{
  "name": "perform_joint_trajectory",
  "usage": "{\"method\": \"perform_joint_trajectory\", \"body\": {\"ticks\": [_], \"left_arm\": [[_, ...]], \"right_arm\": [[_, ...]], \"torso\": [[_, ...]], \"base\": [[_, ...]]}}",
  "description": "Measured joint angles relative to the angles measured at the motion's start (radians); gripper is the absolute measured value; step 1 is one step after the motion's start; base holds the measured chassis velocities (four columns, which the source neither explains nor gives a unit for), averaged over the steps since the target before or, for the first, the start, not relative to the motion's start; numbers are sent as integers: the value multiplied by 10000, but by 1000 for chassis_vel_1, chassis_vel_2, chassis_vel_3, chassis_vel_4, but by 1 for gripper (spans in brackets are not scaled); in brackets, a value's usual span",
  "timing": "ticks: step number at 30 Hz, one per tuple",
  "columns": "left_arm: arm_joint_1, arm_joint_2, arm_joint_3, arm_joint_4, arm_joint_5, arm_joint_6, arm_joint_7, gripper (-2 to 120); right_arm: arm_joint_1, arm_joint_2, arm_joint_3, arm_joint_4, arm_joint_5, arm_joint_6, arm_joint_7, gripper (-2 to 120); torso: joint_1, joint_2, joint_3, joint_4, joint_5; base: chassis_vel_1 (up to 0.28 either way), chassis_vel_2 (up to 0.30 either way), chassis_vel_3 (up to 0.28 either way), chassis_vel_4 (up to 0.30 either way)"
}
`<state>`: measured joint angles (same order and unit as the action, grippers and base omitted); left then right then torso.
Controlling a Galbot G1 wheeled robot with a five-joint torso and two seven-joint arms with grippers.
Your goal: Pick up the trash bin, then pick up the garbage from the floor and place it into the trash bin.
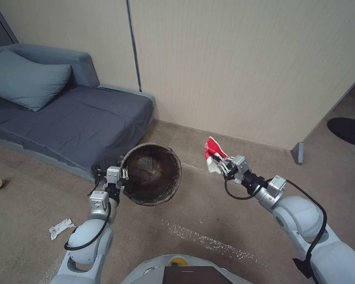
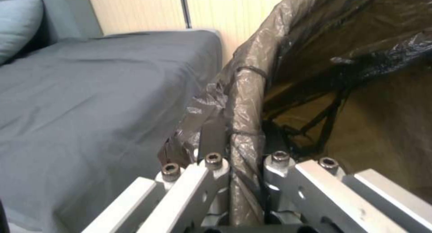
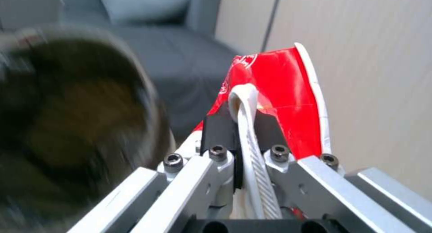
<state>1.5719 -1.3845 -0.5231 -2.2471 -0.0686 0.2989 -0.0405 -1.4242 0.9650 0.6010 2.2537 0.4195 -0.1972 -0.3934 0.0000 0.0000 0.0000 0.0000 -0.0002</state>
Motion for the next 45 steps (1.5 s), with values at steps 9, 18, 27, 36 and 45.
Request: {"method": "perform_joint_trajectory", "body": {"ticks": [9,18,27,36,45], "left_arm": [[-97,-1,192,185,126,127,1,3],[-201,1,420,355,200,500,81,3],[-325,-32,710,530,259,753,99,3],[-358,-117,767,509,310,797,87,3],[-367,-185,768,420,307,860,82,3]], "right_arm": [[707,-470,-359,1285,1329,-933,400,0],[1232,-1141,-1058,2167,2142,-1452,538,0],[1772,-1649,-2598,2279,2286,-1642,815,0],[2775,-1493,-4026,1372,1671,-1855,1000,0],[3430,-1238,-5135,485,1431,-1898,1298,0]], "torso": [[0,0,0,1,2],[0,0,0,0,2],[0,0,0,0,1],[0,0,0,2,1],[0,0,0,1,1]], "base": [[0,0,0,0],[0,0,0,0],[0,0,0,0],[0,0,0,0],[0,0,0,0]]}}
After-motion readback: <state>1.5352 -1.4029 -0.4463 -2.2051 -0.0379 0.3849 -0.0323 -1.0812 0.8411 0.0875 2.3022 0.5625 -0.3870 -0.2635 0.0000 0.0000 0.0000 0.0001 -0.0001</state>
